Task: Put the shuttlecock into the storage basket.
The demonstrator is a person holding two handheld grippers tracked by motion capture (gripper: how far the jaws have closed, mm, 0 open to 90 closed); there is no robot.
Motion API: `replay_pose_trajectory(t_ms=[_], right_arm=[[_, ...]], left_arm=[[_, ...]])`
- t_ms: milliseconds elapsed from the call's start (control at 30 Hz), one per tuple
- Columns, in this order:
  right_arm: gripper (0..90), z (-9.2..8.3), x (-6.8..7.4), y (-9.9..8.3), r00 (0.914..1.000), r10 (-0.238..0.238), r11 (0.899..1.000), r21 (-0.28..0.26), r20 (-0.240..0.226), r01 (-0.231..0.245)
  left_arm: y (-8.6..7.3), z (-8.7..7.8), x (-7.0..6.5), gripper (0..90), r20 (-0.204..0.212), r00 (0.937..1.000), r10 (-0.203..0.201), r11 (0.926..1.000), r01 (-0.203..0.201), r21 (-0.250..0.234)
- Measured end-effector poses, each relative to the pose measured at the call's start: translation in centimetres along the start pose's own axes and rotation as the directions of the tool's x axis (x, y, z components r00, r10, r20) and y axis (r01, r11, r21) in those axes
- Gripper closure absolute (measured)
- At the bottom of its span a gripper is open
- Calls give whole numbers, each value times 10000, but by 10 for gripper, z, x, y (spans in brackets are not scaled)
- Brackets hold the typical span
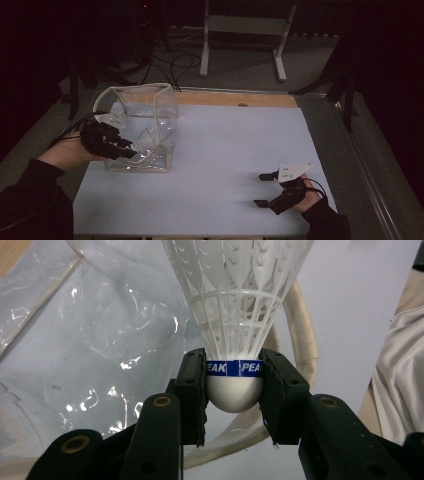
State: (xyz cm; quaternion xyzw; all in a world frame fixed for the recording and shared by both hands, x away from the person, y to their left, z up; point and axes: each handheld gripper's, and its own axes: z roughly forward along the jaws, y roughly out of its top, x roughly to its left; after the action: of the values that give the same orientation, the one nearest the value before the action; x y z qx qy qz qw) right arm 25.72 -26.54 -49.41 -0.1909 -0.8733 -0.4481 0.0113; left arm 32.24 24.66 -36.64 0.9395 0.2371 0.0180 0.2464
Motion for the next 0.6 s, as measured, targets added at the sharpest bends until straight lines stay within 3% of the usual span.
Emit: replay_pose_trajectory(t_ms=[333, 500, 600], right_arm=[[112, 1, -1, -1, 10000, -4, 10000, 40, -35, 4], [112, 1, 0, -1, 10000, 15, 10000, 41, -43, -15], [112, 1, -1, -1, 10000, 21, 10000, 50, -58, -21]], left_arm=[[2, 6, -2, 643, 103, 9999, -125, 9992, 121, 371], [4, 7, -1, 437, -196, 9991, -376, 9986, 383, 369], [6, 6, -1, 358, -253, 9986, -471, 9983, 480, 344]])
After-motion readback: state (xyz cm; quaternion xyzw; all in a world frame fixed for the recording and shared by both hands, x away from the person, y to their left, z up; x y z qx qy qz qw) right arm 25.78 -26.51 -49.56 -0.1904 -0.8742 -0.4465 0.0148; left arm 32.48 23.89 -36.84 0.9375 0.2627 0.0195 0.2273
